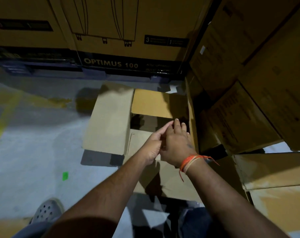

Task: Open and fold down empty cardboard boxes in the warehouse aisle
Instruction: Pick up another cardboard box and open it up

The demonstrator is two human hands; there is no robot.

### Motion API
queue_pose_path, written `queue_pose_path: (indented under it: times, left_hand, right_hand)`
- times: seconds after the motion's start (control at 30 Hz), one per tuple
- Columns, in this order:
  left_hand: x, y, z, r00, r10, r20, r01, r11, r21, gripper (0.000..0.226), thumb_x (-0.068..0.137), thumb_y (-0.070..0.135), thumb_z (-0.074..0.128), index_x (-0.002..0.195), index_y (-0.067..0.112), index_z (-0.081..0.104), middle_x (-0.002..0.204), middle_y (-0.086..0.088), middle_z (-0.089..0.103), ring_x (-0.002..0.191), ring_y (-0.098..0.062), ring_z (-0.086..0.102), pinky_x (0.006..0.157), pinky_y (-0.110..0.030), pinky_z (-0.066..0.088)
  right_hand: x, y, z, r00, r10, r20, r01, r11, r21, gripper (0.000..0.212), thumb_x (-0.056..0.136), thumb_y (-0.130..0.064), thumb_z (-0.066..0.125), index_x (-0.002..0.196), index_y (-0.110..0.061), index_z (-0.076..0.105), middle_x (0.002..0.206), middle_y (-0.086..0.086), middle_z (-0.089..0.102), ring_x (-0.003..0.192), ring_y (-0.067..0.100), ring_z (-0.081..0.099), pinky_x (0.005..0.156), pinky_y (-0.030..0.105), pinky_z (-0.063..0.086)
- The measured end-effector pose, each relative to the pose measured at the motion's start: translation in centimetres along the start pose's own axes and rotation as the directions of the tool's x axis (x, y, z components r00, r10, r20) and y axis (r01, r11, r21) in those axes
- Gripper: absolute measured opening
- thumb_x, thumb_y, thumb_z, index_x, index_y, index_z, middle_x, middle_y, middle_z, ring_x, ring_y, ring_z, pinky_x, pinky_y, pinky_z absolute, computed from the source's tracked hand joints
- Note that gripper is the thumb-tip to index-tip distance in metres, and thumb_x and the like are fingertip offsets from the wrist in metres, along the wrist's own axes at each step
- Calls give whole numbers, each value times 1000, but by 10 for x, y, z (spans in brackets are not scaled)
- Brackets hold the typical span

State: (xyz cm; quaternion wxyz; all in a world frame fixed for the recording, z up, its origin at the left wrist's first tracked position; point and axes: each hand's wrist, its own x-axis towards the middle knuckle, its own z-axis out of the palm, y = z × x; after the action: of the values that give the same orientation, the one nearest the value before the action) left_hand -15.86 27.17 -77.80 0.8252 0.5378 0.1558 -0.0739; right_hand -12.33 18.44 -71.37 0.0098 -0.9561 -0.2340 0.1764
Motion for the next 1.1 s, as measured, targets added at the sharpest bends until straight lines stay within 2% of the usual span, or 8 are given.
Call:
queue_pose_path:
  times: [0.1, 0.23, 0.43, 0.6, 0.7, 0.8, 0.97, 1.1]
  left_hand:
    - [4, -16, -21, 997, -6, -71, 32, 933, 360, 51, 99, -4, 52, 143, 21, 57, 134, 9, 63, 123, -15, 61, 98, -24, 49]
    - [13, -52, -56, 993, -7, -121, 103, 576, 811, 57, 96, 6, 59, 150, 23, 50, 151, 2, 52, 138, -18, 47, 111, -27, 39]
    - [24, -90, -76, 991, -106, -80, 103, 238, 966, 57, 98, 20, 58, 153, 22, 42, 152, -4, 48, 141, -26, 39, 116, -40, 37]
    - [29, -111, -92, 952, -296, -75, 49, -96, 994, 61, 104, 43, 45, 158, 22, 26, 155, -8, 42, 144, -31, 33, 118, -55, 24]
    - [25, -115, -109, 915, -355, -194, 143, -166, 976, 63, 104, 60, 29, 157, 26, 28, 151, -6, 49, 141, -31, 41, 115, -71, 6]
    - [15, -112, -130, 913, -309, -264, 197, -231, 953, 70, 100, 71, 20, 147, 25, 45, 138, -6, 60, 133, -29, 52, 114, -73, -5]
    - [-8, -104, -143, 859, -321, -399, 326, -258, 909, 73, 96, 76, 24, 137, 24, 55, 134, -5, 61, 129, -28, 54, 113, -76, -3]
    - [-34, -104, -159, 802, -334, -495, 420, -273, 865, 78, 94, 80, 22, 139, 26, 55, 138, -4, 60, 132, -27, 53, 113, -77, -1]
  right_hand:
    - [14, 10, 21, 993, -79, 90, 78, 997, 19, 87, 89, -27, 64, 160, -18, 15, 167, 15, -2, 154, 37, -4, 125, 48, 14]
    - [26, 23, 60, 942, -92, 322, 62, 993, 104, 81, 88, -26, 66, 157, -23, 23, 163, 14, 15, 150, 38, 16, 117, 49, 34]
    - [39, 38, 103, 862, -128, 491, 70, 988, 134, 84, 86, -27, 68, 158, -22, 25, 161, 9, 28, 136, 31, 44, 111, 40, 41]
    - [54, 32, 137, 829, -119, 546, 67, 991, 115, 72, 92, -36, 64, 152, -12, 32, 151, 13, 43, 133, 31, 47, 106, 35, 40]
    - [58, 25, 156, 809, -120, 575, 77, 992, 99, 67, 91, -40, 63, 147, -13, 38, 147, 12, 47, 133, 33, 47, 108, 38, 42]
    - [62, 15, 172, 811, -102, 577, 80, 995, 63, 63, 87, -49, 62, 138, -18, 42, 142, 11, 48, 133, 35, 44, 105, 52, 43]
    - [67, -4, 185, 786, -99, 610, 98, 995, 36, 87, 89, -55, 66, 155, -14, 27, 156, 15, 35, 140, 36, 38, 112, 50, 38]
    - [64, -24, 193, 800, -138, 585, 130, 990, 56, 84, 92, -51, 64, 156, -14, 23, 162, 15, 19, 140, 38, 40, 112, 51, 39]
